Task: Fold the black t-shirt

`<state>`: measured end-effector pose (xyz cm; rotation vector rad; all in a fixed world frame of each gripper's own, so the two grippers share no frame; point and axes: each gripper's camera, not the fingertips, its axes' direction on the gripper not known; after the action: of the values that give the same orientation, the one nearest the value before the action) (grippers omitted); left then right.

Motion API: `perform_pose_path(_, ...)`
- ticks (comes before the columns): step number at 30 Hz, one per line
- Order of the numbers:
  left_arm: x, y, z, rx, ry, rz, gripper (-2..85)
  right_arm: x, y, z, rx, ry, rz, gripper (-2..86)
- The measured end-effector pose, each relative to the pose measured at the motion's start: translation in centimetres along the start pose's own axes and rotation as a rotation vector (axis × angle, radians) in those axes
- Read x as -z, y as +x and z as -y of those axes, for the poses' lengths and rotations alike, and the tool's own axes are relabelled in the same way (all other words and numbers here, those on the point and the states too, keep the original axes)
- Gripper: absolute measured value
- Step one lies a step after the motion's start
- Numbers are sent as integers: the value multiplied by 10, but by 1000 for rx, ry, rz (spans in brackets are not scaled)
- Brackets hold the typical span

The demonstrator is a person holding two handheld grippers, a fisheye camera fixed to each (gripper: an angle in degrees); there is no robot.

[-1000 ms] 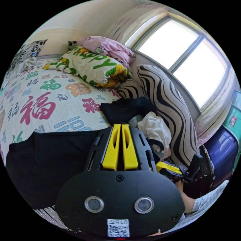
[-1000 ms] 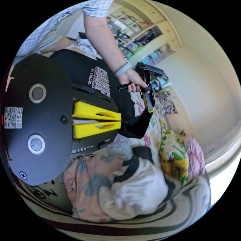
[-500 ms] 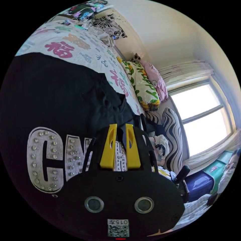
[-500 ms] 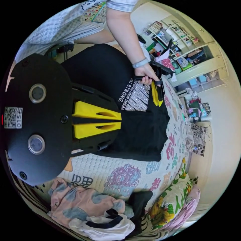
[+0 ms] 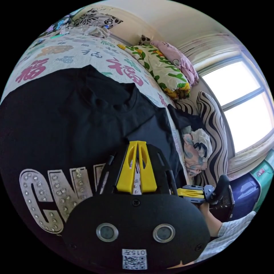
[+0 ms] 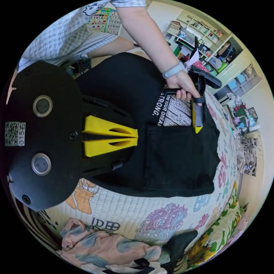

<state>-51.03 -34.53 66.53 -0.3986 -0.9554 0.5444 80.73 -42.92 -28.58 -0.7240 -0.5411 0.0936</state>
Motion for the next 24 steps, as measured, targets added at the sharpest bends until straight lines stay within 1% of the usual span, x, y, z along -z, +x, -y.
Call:
perform_pose_path(2, 25, -6, -9, 20, 52, 19, -2, 4, -2, 3, -5, 42, 10, -6)
perform_pose_path(3, 31, -6, -11, 22, 69, 1, -1, 10, -5, 8, -8, 103, -3, -6)
perform_pose_path(4, 39, -2, -14, 4, 101, -56, 6, 14, -7, 15, -11, 158, -30, -6)
perform_pose_path(5, 41, 6, -14, -35, 97, -81, 19, 15, -8, 19, -10, 175, -55, -6)
perform_pose_path(7, 40, 24, -8, -84, 67, -18, 40, 14, -3, 41, -68, 184, -199, -6)
perform_pose_path(9, 37, 41, 2, -140, 56, 28, 45, 11, 6, 55, -128, 173, -232, -6)
perform_pose_path(12, 23, 56, 26, -170, -15, -3, 39, -3, 23, 71, -198, 142, -286, -6)
perform_pose_path(13, 17, 59, 35, -156, -39, -33, 28, -14, 31, 76, -217, 84, -262, -6)
perform_pose_path(14, 12, 66, 43, -160, -40, -82, 20, -18, 34, 78, -224, 76, -237, -6)
perform_pose_path(16, 3, 85, 57, -198, -53, -100, 11, -19, 34, 77, -232, 116, -197, -6)
perform_pose_path(19, -18, 111, 78, -244, -97, -28, -1, -24, 32, 78, -244, 142, -178, -6)
perform_pose_path(21, -25, 113, 90, -205, -102, 9, -6, -26, 31, 80, -259, 160, -158, -6)
perform_pose_path(23, -23, 104, 103, -154, -96, 127, -8, -28, 31, 82, -271, 171, -136, -6)
perform_pose_path(24, -20, 102, 106, -158, -91, 152, -8, -29, 31, 84, -277, 178, -121, -6)
